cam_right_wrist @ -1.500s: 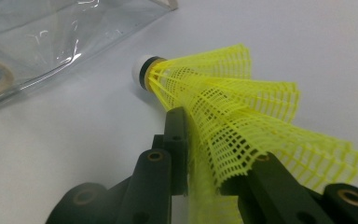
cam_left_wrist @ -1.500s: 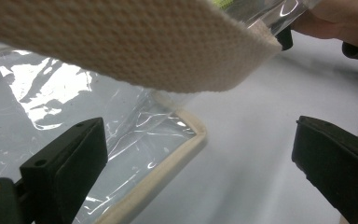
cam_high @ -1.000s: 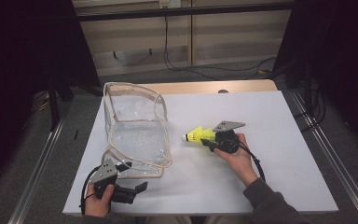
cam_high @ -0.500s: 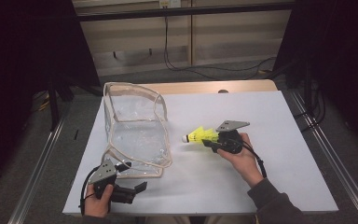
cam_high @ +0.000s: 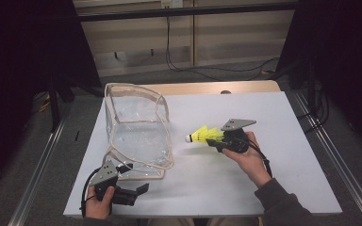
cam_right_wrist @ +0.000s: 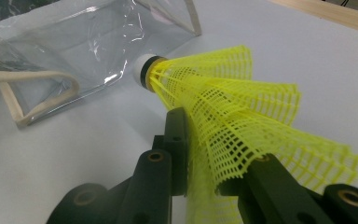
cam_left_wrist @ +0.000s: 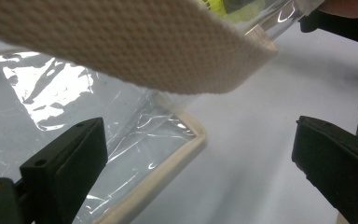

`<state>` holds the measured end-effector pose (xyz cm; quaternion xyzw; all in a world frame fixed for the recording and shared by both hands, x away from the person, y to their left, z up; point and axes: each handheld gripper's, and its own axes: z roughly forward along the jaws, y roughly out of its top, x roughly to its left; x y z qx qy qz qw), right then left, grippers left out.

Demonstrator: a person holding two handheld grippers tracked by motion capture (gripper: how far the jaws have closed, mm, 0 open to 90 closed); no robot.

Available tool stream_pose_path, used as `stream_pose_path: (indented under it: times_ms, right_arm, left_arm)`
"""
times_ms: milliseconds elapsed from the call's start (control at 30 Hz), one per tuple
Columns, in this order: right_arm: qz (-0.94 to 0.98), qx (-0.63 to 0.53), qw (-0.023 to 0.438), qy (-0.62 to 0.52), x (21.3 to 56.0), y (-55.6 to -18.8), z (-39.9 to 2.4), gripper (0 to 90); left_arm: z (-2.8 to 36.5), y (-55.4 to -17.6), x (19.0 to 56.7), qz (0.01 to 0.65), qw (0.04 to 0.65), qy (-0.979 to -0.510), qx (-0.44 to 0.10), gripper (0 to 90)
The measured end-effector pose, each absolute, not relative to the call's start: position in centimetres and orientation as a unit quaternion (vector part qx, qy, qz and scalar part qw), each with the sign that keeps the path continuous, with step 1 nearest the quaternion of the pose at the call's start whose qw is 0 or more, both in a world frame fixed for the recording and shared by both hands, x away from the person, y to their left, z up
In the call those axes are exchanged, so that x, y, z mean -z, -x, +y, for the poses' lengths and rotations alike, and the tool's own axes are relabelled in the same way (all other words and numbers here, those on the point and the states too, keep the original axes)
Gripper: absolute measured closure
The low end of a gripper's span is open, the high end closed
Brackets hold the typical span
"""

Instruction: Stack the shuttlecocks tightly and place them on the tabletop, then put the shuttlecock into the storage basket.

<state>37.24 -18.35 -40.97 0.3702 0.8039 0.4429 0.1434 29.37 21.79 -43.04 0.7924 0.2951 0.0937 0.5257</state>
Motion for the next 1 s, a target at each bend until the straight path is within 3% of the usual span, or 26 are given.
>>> stream_pose_path:
  times_ms: [1000]
  right_arm:
    - [0.812, -0.447, 0.138, -0.35, 36.9, -37.1, -19.1, 78.3]
  left_arm:
    - [21.8, -29.4, 43.1, 0.295, 0.529, -0.791, -0.091, 3.1]
